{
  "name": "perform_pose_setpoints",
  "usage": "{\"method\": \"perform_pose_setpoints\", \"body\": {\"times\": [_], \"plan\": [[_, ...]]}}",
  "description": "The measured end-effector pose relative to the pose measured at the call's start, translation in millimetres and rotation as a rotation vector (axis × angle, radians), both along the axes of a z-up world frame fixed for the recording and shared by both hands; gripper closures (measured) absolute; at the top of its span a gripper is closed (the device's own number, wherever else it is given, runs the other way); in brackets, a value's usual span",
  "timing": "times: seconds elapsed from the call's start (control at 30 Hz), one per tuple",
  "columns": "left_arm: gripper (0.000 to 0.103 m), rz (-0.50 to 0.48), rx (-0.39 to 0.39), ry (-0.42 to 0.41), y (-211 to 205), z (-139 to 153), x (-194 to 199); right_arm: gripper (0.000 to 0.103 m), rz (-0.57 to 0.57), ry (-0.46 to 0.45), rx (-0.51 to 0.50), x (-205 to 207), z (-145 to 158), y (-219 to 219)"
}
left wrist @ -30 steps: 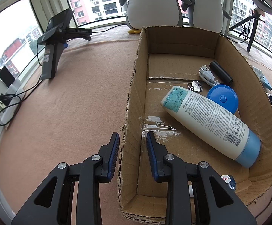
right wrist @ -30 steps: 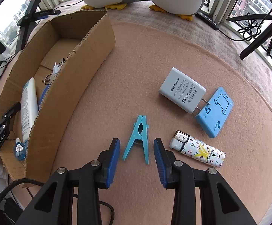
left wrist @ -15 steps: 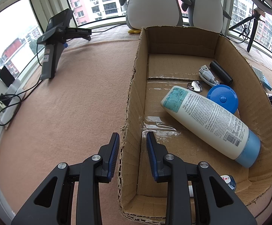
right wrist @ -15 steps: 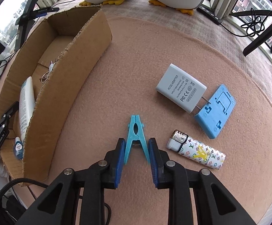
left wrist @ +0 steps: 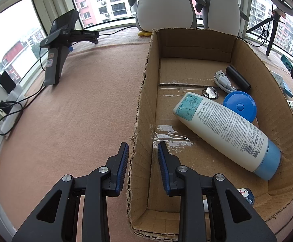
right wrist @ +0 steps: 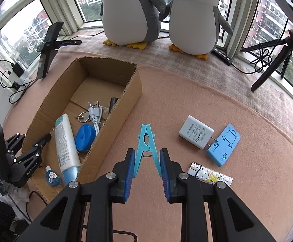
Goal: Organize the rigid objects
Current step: 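Carry the teal clothespin into the box and open the right tool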
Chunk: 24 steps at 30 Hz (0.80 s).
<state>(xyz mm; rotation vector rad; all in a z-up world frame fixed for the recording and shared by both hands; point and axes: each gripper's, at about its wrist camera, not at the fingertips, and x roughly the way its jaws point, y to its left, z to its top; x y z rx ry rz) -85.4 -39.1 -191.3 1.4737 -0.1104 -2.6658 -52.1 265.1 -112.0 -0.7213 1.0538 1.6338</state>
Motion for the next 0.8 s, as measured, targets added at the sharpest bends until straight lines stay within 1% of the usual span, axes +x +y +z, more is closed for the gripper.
{"method": "perform_pose_setpoints", "body": {"times": [0.03, 0.13, 0.3, 0.47, 0.63, 0.67, 0.7, 0.73, 0.77, 0.8], "plan": [[0.076, 0.000, 0.001, 0.000, -1, 0, 0, 0.081, 0.008, 0.004, 0.017, -4, 4, 9], [0.076, 0.001, 0.001, 0.001, -1, 0, 0, 0.081, 0.025, 0.015, 0.064, -23, 18, 19], [0.076, 0.001, 0.004, 0.001, -2, 0, 0, 0.081, 0.057, 0.039, 0.108, -53, 28, 34], [0.076, 0.002, 0.006, 0.002, -2, 0, 0, 0.080, 0.085, 0.054, 0.117, -77, 26, 51], [0.076, 0.002, 0.007, 0.002, -2, 0, 1, 0.080, 0.088, 0.045, 0.128, -88, 26, 61], [0.076, 0.002, 0.008, 0.002, -3, 0, 1, 0.078, 0.089, 0.048, 0.134, -89, 26, 62], [0.076, 0.002, 0.008, 0.002, -3, 0, 0, 0.074, 0.090, 0.049, 0.135, -89, 26, 63], [0.076, 0.002, 0.009, 0.002, -2, 0, 0, 0.056, 0.084, 0.051, 0.138, -89, 26, 64], [0.076, 0.003, 0.010, 0.002, -3, 0, 1, 0.034, 0.074, 0.052, 0.148, -88, 27, 63], [0.076, 0.003, 0.009, 0.002, -2, 0, 0, 0.027, 0.062, 0.050, 0.165, -86, 28, 62]]}}
